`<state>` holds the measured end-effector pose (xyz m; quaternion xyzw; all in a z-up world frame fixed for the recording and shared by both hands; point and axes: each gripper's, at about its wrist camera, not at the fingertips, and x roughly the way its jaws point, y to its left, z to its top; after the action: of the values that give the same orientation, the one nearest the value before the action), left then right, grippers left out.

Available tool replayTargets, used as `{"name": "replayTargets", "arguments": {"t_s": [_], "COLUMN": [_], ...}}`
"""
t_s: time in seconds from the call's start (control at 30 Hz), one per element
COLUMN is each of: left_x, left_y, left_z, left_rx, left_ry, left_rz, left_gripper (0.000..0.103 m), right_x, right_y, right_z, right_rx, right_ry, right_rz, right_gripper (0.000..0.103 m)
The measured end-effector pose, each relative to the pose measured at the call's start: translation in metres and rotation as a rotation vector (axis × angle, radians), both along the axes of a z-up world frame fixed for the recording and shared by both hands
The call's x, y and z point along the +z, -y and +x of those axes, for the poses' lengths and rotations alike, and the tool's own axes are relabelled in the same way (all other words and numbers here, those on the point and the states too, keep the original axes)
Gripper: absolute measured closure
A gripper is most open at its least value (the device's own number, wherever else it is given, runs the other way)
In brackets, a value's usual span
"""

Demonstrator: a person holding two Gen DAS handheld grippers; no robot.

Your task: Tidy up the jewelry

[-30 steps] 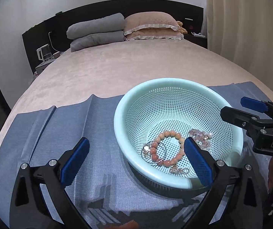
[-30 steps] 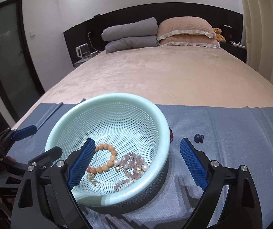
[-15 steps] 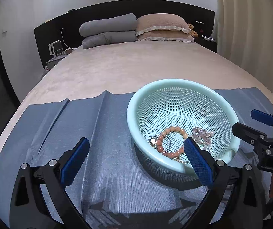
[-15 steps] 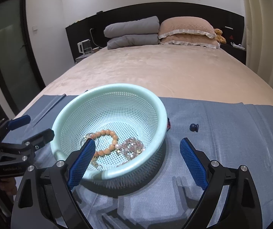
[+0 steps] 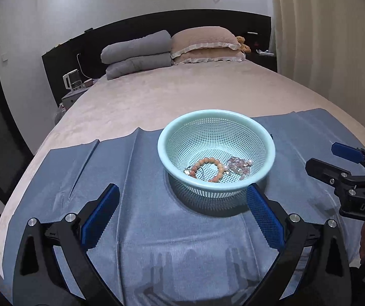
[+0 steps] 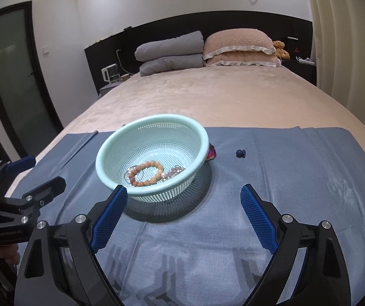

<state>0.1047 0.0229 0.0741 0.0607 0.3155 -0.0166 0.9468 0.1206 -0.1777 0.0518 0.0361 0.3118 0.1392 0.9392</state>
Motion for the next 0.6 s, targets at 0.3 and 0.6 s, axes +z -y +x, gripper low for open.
{"name": "replayTargets", "arguments": {"t_s": [0.3, 0.6], "left_x": [-0.011, -0.028], "left_y": [0.011, 0.018], "left_z": [-0.045, -0.067], "left_rx": [-0.016, -0.002], "left_ry": [-0.026, -0.035], "left_rz": [-0.020, -0.023], "left_gripper": [0.006, 0.006], "right_x": [-0.005, -0.020], "right_y": [-0.004, 0.000], "right_z": [-0.047, -0.067], "right_rx": [0.015, 0.002], "right_ry": [0.021, 0.012], "right_rz": [-0.058, -0.041], "right_gripper": [0.017, 0.017]}}
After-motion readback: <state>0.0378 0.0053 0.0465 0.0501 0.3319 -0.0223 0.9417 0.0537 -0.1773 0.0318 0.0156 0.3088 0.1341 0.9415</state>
